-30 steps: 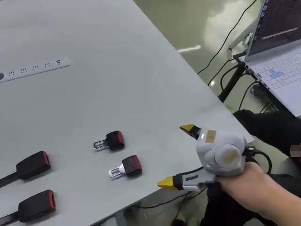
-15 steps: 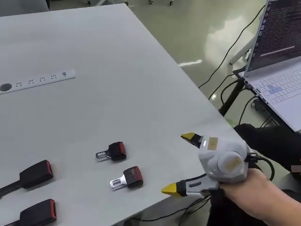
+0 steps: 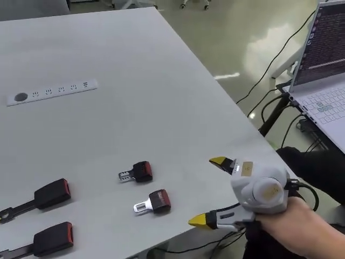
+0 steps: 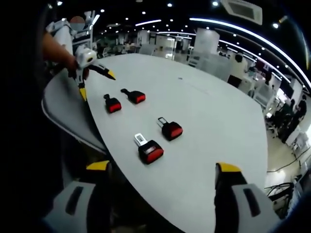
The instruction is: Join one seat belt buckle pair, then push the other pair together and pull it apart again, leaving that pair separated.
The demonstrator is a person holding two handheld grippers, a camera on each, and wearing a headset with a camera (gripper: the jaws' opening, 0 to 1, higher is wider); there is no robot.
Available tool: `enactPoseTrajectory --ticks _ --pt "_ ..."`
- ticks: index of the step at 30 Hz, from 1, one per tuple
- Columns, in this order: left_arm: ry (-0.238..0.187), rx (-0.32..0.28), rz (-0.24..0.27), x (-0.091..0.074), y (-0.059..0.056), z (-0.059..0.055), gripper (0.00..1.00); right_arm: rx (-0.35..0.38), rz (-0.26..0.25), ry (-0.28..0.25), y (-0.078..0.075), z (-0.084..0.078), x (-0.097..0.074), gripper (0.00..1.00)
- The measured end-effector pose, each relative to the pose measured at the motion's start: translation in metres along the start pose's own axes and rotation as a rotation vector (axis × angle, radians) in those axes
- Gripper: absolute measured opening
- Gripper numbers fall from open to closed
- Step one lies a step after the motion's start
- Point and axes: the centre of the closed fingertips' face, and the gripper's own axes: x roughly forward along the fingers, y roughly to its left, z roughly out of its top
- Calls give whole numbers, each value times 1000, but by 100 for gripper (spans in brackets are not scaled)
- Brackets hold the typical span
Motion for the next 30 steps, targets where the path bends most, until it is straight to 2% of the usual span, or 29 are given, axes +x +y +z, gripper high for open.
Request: enactPoseTrajectory --ticks 8,14,17,21,24,26,28,30 --pt "9 25 7 -1 0 5 96 -44 40 2 5 12 12 84" --pt "46 31 -28 7 -7 0 89 -102 70 5 7 20 28 78" --pt "45 35 -46 14 -9 4 86 -136 95 5 10 21 35 72" --pt "76 63 -87 24 -11 5 75 -195 158 32 18 17 52 63" --pt "125 93 -112 33 -9 4 67 -263 228 74 28 12 67 56" --pt "127 104 -118 40 -6 7 62 -301 248 86 31 11 74 53" --pt "152 114 -135 45 -5 5 56 -341 268 112 33 7 84 51" --pt "156 127 -164 53 -5 2 54 -359 290 131 34 3 93 50"
